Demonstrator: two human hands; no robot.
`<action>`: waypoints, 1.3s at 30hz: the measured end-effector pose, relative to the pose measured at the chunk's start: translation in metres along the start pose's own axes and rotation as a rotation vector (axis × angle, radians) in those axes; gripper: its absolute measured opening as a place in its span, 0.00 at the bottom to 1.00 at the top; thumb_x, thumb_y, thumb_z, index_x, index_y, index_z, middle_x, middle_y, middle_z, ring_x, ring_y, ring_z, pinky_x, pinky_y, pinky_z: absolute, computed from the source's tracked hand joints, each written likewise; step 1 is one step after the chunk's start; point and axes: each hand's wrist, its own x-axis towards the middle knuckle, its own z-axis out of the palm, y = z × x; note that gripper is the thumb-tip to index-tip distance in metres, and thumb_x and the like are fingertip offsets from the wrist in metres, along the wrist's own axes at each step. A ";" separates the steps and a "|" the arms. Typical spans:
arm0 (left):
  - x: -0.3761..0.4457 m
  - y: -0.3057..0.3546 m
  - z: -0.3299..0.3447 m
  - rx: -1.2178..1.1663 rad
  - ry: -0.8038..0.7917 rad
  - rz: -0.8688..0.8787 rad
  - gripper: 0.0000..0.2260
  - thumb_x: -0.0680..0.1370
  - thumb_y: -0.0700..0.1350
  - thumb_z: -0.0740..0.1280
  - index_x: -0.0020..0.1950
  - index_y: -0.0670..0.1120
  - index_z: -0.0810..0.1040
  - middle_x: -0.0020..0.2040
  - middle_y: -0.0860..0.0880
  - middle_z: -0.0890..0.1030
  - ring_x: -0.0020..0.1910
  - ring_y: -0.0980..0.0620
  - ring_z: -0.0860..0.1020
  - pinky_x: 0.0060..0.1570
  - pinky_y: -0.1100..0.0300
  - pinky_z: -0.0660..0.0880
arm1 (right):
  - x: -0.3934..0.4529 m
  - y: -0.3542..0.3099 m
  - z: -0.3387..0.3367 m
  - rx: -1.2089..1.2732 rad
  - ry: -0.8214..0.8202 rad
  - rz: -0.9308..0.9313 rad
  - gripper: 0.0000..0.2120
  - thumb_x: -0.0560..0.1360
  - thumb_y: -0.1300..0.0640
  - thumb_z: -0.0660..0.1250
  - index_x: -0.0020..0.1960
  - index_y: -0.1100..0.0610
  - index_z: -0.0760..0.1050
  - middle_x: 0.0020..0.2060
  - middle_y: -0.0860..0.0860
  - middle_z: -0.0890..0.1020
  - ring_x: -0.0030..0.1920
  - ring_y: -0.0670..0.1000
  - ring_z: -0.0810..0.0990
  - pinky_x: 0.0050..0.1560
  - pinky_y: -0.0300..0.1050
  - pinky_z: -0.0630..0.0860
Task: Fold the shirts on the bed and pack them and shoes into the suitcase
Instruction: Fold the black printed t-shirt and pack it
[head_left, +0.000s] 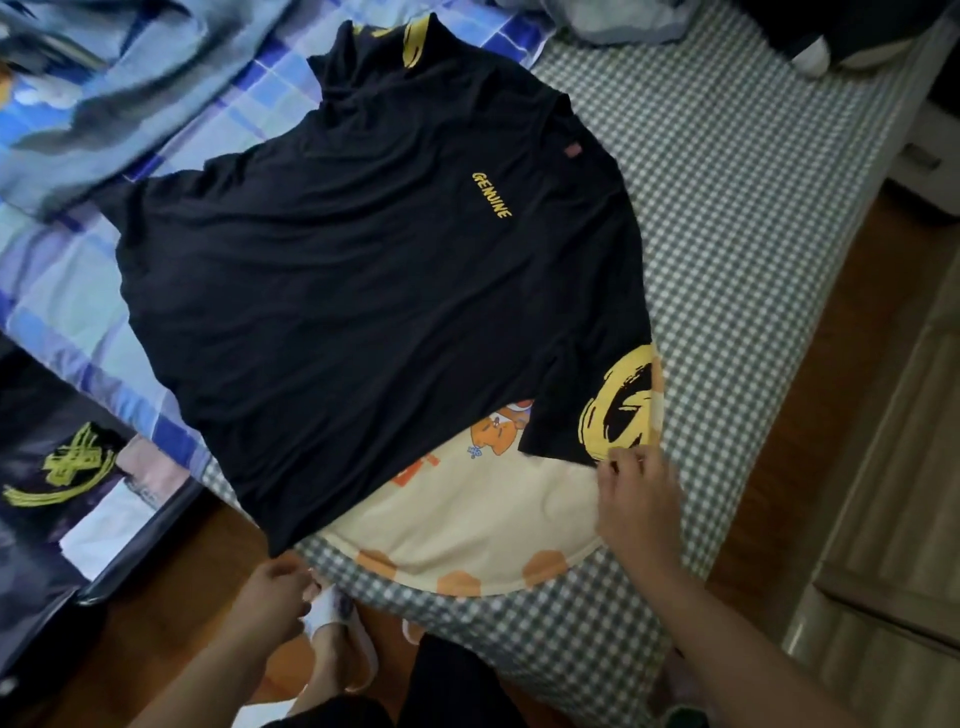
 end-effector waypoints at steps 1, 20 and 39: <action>0.006 0.000 0.000 -0.029 0.037 0.038 0.05 0.84 0.42 0.61 0.52 0.42 0.74 0.44 0.42 0.75 0.45 0.41 0.75 0.43 0.50 0.71 | 0.010 0.002 -0.007 0.093 0.010 0.183 0.19 0.83 0.47 0.60 0.67 0.57 0.74 0.61 0.54 0.73 0.61 0.54 0.70 0.57 0.49 0.71; 0.030 -0.028 -0.017 -0.830 0.261 -0.027 0.14 0.85 0.43 0.62 0.70 0.40 0.70 0.58 0.40 0.78 0.50 0.43 0.79 0.55 0.46 0.77 | 0.042 0.037 -0.055 0.721 0.129 0.956 0.10 0.81 0.56 0.65 0.58 0.60 0.79 0.51 0.57 0.80 0.50 0.57 0.78 0.54 0.55 0.78; -0.012 -0.089 -0.020 -0.771 0.297 -0.172 0.08 0.83 0.41 0.66 0.60 0.42 0.71 0.42 0.41 0.78 0.35 0.46 0.77 0.37 0.54 0.76 | -0.024 0.053 -0.066 1.387 0.138 1.274 0.21 0.84 0.56 0.62 0.75 0.60 0.66 0.67 0.61 0.74 0.67 0.62 0.74 0.64 0.61 0.77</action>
